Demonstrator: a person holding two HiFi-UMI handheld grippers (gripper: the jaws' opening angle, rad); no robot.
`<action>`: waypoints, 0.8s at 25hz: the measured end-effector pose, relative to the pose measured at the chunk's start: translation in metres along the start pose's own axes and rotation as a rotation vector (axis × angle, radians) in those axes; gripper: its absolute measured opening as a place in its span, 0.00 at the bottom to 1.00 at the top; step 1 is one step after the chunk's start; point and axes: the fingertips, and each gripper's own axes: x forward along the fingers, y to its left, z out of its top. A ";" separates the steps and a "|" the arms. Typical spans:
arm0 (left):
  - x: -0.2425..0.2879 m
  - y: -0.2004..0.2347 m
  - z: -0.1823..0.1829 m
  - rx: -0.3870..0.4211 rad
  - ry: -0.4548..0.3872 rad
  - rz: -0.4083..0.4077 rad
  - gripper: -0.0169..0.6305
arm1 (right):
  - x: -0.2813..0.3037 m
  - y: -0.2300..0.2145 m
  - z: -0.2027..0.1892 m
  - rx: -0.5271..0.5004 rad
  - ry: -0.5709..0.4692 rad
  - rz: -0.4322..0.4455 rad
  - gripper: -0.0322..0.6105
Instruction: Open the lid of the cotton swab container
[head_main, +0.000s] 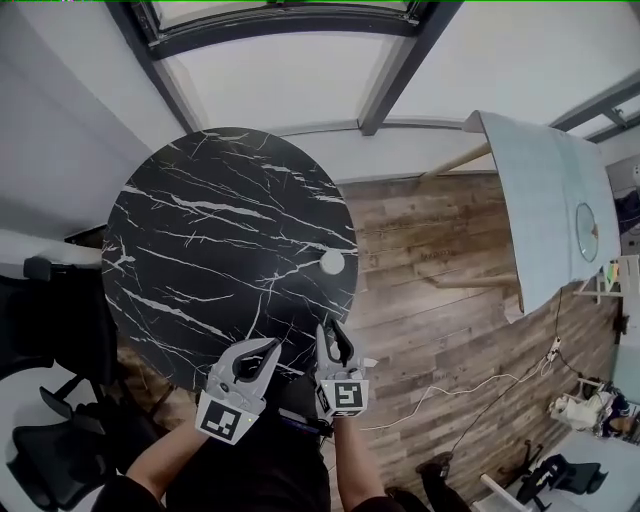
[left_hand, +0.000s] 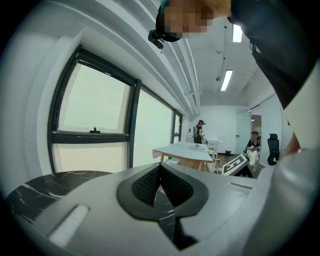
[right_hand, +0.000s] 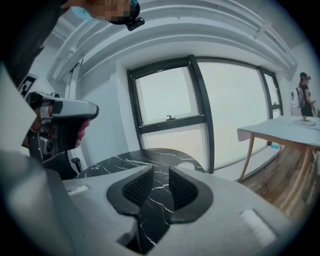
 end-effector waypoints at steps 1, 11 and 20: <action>0.004 -0.002 -0.002 -0.002 -0.005 -0.007 0.03 | 0.003 -0.004 -0.004 -0.002 0.006 0.000 0.19; 0.048 -0.009 -0.031 -0.028 0.010 -0.034 0.03 | 0.051 -0.045 -0.049 -0.040 0.081 0.001 0.32; 0.073 -0.003 -0.047 -0.059 0.031 -0.017 0.03 | 0.086 -0.064 -0.068 -0.059 0.149 0.028 0.46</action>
